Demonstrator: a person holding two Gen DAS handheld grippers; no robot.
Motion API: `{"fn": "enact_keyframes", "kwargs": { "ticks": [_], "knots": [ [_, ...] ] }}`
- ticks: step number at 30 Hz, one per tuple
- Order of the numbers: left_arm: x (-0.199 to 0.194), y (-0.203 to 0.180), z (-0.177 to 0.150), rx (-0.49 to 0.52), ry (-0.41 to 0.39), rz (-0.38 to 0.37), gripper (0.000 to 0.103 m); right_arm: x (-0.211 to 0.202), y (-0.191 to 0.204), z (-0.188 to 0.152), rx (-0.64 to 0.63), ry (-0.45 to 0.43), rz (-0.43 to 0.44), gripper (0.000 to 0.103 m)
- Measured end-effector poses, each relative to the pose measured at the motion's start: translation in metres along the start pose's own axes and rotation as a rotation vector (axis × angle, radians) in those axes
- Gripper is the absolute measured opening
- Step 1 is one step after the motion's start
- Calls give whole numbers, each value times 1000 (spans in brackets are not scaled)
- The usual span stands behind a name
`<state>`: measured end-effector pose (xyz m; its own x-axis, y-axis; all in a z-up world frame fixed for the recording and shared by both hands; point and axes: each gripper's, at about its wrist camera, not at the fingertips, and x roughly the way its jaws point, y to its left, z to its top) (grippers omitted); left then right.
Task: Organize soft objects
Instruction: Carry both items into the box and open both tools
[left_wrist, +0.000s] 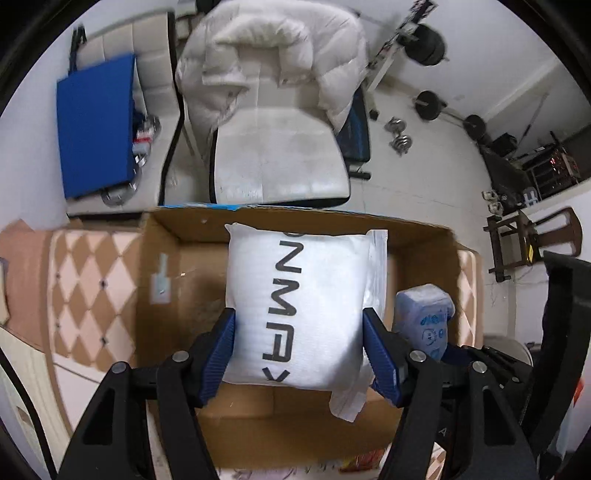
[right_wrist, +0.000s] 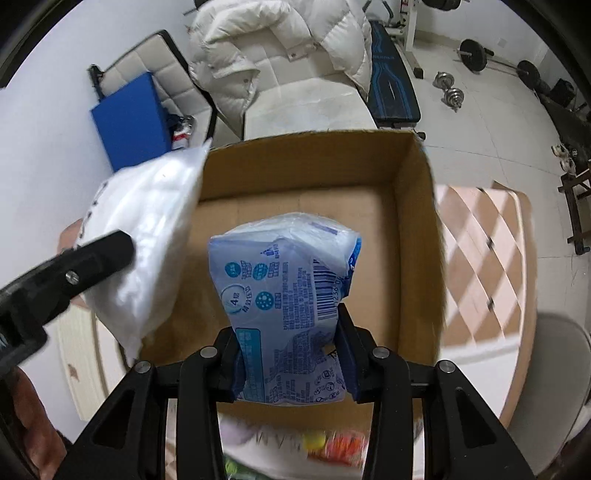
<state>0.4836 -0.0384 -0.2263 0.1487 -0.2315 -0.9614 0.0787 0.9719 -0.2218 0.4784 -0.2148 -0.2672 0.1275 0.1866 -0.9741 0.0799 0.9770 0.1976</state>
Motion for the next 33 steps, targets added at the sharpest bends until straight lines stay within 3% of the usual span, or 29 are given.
{"fn": "enact_keyframes", "kwargs": {
  "ticks": [4,11,13,14,15,17,19,23,33],
  "knots": [
    [44,0,11,-22,71,13,65,39,-8,33,-4,45,-36,43],
    [91,-4,16,-57,180,21,69,91,-17,46,-29,128,-52,45],
    [92,-3,17,-62,189,14,70,94,-20,48,-17,131,-38,52],
    [91,-4,16,-59,201,17,70,93,-22,49,-15,133,-37,64],
    [88,-6,15,-45,198,34,70,92,-23,49,-15,133,-42,79],
    [80,-9,15,-19,170,66,85,87,-24,48,-25,119,-67,88],
    [71,-12,13,-6,151,77,91,80,-26,43,-22,115,-66,95],
    [53,-11,10,17,113,125,101,61,-28,33,-19,112,-55,102],
    [3,-11,-28,9,24,157,102,16,-8,-9,-66,49,-79,103]
  ]
}}
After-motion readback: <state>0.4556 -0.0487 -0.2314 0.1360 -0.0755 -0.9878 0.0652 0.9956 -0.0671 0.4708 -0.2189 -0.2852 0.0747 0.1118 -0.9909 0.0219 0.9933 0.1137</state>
